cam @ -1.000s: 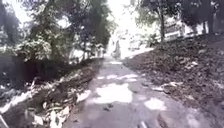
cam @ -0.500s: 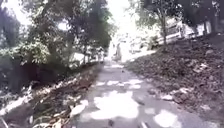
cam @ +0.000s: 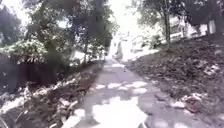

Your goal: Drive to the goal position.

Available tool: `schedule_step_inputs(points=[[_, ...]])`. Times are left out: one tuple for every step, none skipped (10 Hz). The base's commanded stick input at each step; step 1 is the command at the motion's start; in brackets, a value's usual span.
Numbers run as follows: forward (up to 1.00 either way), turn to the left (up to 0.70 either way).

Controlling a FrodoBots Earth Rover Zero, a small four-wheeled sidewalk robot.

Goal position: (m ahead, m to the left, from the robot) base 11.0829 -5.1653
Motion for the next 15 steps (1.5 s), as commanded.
schedule_step_inputs(points=[[0.5, 0.09], [0.5, 0.01], [0.5, 0.1], [0.5, 0.05], [0.5, 0.0], [0.5, 0.0], [0.5, 0.01], [0.5, 0.04], [0.5, -0.37], [0.5, -0.5], [0.5, -0.5], [0.5, -0.5], [0.5, -0.19], [0.5, 0.03], [0.5, 0.07]])
